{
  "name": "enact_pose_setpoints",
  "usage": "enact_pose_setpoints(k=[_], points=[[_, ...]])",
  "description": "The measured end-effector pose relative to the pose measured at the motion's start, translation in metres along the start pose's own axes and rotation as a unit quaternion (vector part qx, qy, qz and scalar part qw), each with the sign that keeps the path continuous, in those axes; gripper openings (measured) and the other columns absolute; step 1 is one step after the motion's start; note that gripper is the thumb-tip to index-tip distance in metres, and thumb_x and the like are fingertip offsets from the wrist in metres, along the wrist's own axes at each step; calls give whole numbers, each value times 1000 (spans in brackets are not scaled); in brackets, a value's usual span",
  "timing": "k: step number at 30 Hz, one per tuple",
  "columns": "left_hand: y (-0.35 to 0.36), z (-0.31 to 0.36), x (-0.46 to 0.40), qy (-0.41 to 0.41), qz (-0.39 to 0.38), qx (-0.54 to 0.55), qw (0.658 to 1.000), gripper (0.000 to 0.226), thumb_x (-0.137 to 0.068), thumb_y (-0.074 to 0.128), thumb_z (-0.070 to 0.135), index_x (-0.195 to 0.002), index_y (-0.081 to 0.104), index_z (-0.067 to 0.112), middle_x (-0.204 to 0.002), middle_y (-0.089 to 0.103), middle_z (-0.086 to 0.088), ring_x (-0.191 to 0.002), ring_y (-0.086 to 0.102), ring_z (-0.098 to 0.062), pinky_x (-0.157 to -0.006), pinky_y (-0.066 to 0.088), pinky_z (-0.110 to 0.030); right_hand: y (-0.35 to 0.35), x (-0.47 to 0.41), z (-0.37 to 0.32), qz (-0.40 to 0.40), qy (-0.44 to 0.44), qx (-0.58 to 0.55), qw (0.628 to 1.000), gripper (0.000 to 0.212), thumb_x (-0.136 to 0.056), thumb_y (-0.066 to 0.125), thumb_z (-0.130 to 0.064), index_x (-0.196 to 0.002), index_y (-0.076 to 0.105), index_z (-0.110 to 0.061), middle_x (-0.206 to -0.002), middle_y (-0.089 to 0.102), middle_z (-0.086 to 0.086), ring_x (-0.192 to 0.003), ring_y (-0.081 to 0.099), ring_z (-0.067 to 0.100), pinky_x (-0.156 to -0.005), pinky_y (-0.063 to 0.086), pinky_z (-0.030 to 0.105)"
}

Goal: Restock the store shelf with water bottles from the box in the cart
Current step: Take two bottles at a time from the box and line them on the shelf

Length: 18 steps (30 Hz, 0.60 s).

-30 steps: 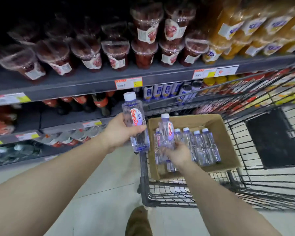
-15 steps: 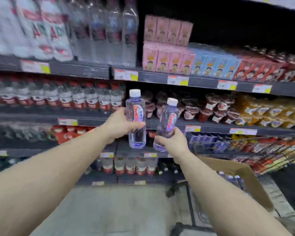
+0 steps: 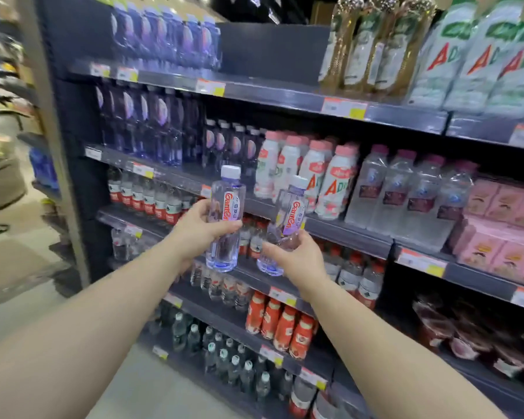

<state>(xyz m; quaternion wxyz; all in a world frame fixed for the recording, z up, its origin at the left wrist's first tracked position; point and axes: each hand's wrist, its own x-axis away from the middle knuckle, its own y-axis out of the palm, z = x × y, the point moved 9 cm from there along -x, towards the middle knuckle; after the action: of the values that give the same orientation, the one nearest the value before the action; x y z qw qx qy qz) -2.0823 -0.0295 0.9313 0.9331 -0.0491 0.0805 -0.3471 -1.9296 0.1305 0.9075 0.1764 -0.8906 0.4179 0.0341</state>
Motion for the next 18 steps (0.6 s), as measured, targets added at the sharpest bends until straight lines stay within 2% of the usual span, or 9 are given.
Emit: enact_pose_setpoints(k=[2, 4, 5, 7, 8, 10, 12, 15, 18], points=[[-23, -7, -15, -1, 0, -4, 1000, 39, -76, 83, 21, -104, 58, 34, -107, 72, -5, -99, 70, -21, -97, 52, -39, 35, -24, -6, -23, -5, -3, 1000, 45, -69, 82, -43, -105, 58, -31, -104, 67, -10, -96, 63, 13, -87, 52, 34], [-45, -14, -36, -3, 11, -7, 1000, 41, -80, 79, 21, -101, 53, 44, -108, 70, -3, -98, 69, -18, -98, 49, -38, 68, -53, -11, -43, -11, -7, 999, 45, -69, 82, -44, -104, 57, -31, -106, 66, -9, -97, 63, 14, -88, 52, 36], [-58, -18, -50, -2, 21, -7, 1000, 45, -80, 80, 22, -111, 54, 42, -111, 70, -3, -99, 69, -16, -99, 48, -37, 83, -69, -14, -53, -14, -11, 998, 44, -69, 82, -43, -104, 57, -31, -103, 66, -9, -94, 63, 14, -86, 51, 34], [-79, -24, -81, 4, 42, -4, 999, 56, -81, 79, 21, -130, 52, 27, -113, 70, -4, -97, 69, -13, -96, 49, -34, 111, -100, -20, -75, -24, -22, 997, 39, -72, 82, -38, -102, 58, -31, -96, 66, -12, -86, 63, 7, -78, 49, 27], [-90, -23, -97, 7, 56, -1, 998, 51, -83, 77, 19, -127, 53, 26, -111, 71, -4, -96, 68, -13, -93, 50, -32, 123, -116, -24, -82, -31, -28, 996, 37, -73, 82, -35, -101, 58, -30, -93, 66, -13, -82, 62, 4, -73, 47, 24], [-107, -20, -127, 11, 76, -1, 997, 35, -85, 74, 20, -109, 55, 37, -106, 70, -2, -95, 67, -15, -86, 52, -34, 144, -150, -31, -90, -38, -37, 995, 34, -74, 82, -31, -98, 59, -28, -88, 67, -13, -77, 61, 3, -66, 45, 20], [-122, -17, -159, 10, 89, 1, 996, 31, -85, 74, 24, -101, 54, 42, -105, 70, 0, -98, 68, -18, -86, 54, -41, 161, -185, -39, -95, -46, -32, 994, 34, -73, 82, -31, -98, 59, -27, -88, 66, -12, -78, 62, 7, -67, 47, 20], [-142, -9, -203, 23, 94, 12, 995, 36, -83, 76, 29, -110, 55, 41, -111, 70, -1, -103, 69, -19, -98, 51, -49, 177, -234, -57, -83, -60, -7, 995, 38, -72, 81, -37, -100, 59, -25, -86, 61, -13, -81, 60, 12, -74, 50, 29], [-155, -4, -237, 39, 104, -8, 994, 42, -83, 76, 33, -116, 50, 35, -107, 66, 6, -97, 65, -8, -100, 47, -39, 191, -269, -67, -73, -72, -4, 995, 45, -72, 81, -39, -108, 59, -22, -91, 59, -14, -87, 57, 12, -78, 48, 29]])
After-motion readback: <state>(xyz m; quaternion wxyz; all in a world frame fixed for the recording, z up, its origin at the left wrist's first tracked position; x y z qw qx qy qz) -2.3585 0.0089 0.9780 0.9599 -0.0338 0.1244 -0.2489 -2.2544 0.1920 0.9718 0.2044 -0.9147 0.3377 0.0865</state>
